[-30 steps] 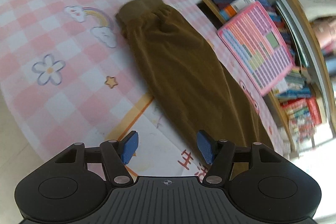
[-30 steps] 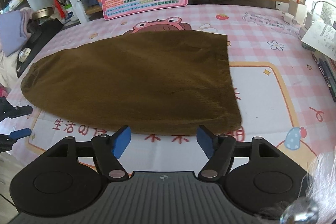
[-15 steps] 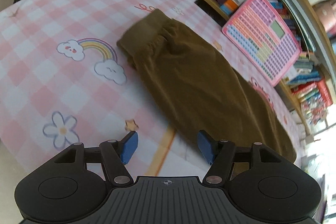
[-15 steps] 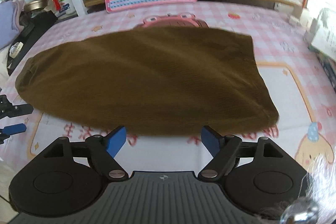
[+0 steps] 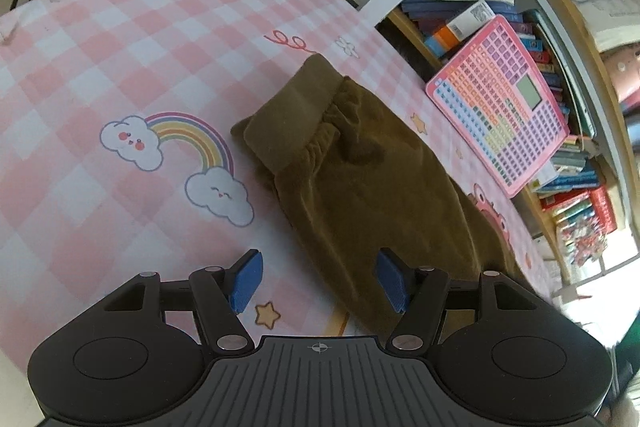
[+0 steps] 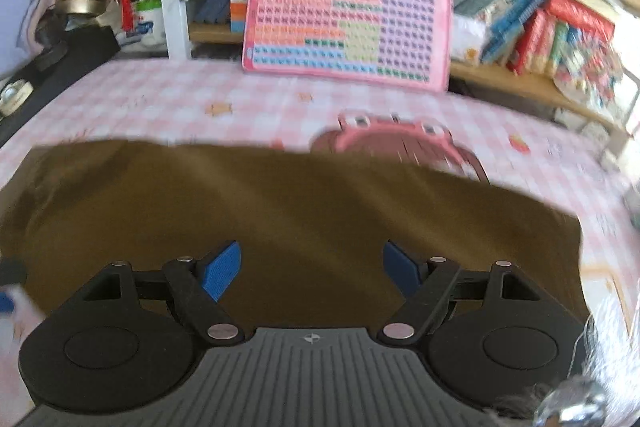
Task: Fold clothes
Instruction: 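Move both open tools along the trouser strip toward the tan waistband, then grasp the tan waistband with the left tool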
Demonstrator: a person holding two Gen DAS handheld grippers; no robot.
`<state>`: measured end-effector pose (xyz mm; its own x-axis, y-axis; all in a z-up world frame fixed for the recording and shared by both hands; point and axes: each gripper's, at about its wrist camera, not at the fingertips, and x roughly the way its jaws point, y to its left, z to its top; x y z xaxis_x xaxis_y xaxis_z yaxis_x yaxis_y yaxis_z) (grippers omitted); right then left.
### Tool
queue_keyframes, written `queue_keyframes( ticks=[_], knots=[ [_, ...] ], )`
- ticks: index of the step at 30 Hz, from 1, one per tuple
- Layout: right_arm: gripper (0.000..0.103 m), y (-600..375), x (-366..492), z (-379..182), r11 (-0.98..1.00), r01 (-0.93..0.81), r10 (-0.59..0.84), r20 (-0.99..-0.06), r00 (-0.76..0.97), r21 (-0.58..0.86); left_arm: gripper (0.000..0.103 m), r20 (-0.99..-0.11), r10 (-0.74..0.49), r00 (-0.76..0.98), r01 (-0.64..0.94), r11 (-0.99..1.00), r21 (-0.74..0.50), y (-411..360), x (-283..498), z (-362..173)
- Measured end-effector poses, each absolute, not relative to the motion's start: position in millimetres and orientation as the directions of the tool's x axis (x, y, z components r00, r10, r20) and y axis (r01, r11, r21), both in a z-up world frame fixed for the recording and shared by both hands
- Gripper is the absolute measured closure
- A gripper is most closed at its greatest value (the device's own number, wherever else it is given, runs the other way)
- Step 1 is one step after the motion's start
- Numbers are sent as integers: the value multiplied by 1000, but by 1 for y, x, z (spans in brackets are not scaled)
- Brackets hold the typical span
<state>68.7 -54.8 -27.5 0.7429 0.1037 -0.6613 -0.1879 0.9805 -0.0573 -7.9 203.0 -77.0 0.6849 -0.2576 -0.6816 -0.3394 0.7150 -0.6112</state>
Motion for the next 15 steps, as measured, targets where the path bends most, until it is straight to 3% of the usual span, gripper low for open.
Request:
queue_keyframes(
  ticks=[7,15],
  knots=[
    [26,-15,129,-42,972,-207,80,-665,743,-114,40,-669,-288,685,-361,664,-655,215,0,-81],
    [24,4,133,-68,949,-239,63,-621,781,-204,39,-651,-302,696,-346,654,-673,222,0,-84]
  ],
)
